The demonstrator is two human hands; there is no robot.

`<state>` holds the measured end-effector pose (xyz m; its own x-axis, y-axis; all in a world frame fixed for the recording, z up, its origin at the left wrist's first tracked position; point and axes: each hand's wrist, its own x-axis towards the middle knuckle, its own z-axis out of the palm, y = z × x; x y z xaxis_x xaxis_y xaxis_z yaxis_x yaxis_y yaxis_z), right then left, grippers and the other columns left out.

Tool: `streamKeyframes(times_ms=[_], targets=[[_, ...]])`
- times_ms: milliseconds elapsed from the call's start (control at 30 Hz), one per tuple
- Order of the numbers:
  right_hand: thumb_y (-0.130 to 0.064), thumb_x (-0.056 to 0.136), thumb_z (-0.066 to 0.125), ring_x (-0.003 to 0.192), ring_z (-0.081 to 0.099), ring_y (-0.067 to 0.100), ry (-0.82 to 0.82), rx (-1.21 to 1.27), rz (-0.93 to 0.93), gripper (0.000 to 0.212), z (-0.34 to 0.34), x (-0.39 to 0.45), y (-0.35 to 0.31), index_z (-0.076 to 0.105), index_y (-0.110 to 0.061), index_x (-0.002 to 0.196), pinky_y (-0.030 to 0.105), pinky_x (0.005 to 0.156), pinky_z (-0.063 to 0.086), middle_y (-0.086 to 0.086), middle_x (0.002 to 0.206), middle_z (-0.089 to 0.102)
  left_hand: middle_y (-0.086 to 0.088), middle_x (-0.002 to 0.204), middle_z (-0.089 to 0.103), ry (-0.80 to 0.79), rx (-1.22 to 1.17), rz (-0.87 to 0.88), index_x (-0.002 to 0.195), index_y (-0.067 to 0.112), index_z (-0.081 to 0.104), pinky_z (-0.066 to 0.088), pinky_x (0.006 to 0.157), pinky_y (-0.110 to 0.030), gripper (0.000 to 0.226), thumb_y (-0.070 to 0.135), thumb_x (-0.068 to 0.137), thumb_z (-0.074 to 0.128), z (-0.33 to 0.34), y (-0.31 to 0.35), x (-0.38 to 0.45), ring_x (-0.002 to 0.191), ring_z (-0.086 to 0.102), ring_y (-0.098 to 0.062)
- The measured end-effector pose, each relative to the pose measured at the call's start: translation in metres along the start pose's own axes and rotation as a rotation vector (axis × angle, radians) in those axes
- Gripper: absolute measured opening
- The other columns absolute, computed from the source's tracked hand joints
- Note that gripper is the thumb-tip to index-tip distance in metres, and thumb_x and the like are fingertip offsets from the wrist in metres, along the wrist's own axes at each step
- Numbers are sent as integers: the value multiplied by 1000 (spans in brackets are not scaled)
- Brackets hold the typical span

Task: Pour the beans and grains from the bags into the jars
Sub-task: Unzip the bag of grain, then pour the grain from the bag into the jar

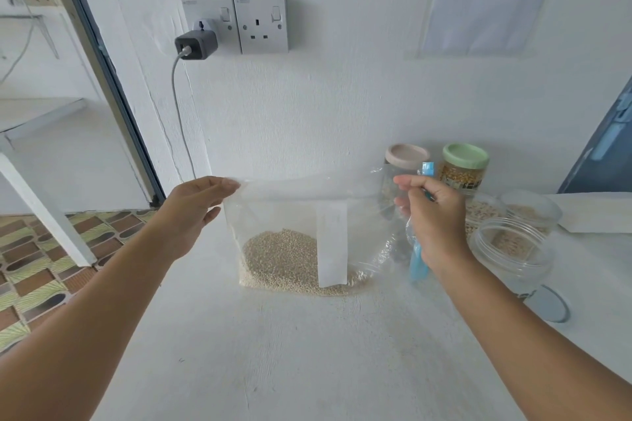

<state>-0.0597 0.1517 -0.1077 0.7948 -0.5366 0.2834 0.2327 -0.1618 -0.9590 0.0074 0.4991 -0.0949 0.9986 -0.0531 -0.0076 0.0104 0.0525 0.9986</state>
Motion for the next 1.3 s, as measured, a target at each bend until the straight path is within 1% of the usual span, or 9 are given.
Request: streamKeyframes(times_ms=[233,367,467,667,867,1033,1100,1200,1300], targets=[[0,95,50,77,73,14,-4,0,0,41,1,0,0,80,-27,89,36,74,58,-11,89,77,20,78,70,-15,76,-11,85,20,72,41,99,-31,29,41,70,85,-3,-2,-6,91,58,-6],[0,95,51,80,73,15,-10,3,7,39,1,1,-1,80,-26,90,36,76,59,-12,86,77,12,89,70,-6,-21,43,101,24,67,44,95,-29,75,61,44,99,8,-2,-14,88,63,-6],[1,94,51,83,74,17,-17,9,14,39,1,2,0,80,-25,91,38,79,61,-9,87,78,5,98,66,-92,-174,134,106,26,61,41,99,-33,55,38,65,96,3,-8,-24,90,66,-6],[4,94,49,85,73,21,-39,53,19,40,-3,3,0,81,-21,94,34,78,60,0,86,78,9,145,62,-376,101,-32,117,25,80,5,129,-42,59,51,67,95,4,-37,-42,150,31,-4],[2,96,53,87,72,24,-89,67,-13,38,-4,-1,0,81,-24,96,34,76,56,7,94,77,9,132,72,-224,61,5,120,27,79,27,126,-47,37,26,84,77,22,-40,-31,132,59,-7],[-13,100,64,87,61,-14,-342,-142,-93,33,-18,-7,0,76,-40,115,11,84,45,-40,101,69,-3,113,79,-36,11,67,114,10,78,42,118,-37,26,7,88,75,23,-50,-24,113,71,-9],[-16,102,64,111,58,-19,-504,-217,-100,37,-23,-8,0,71,-44,124,7,98,41,-50,111,61,-4,111,80,25,-4,85,110,10,80,45,113,-33,24,7,86,77,19,-52,-21,110,72,-11],[-12,104,61,119,64,-1,-634,-228,-65,37,-23,-10,4,73,-42,122,21,107,45,-32,123,68,-5,109,80,73,-24,99,104,15,82,50,103,-32,22,9,83,79,14,-52,-18,103,70,-19],[-7,105,56,97,76,11,-536,-146,-26,32,-16,-11,3,77,-30,113,25,86,59,-15,119,75,-1,108,80,102,-21,122,98,20,83,50,92,-29,20,4,88,77,8,-50,-16,102,67,-13]])
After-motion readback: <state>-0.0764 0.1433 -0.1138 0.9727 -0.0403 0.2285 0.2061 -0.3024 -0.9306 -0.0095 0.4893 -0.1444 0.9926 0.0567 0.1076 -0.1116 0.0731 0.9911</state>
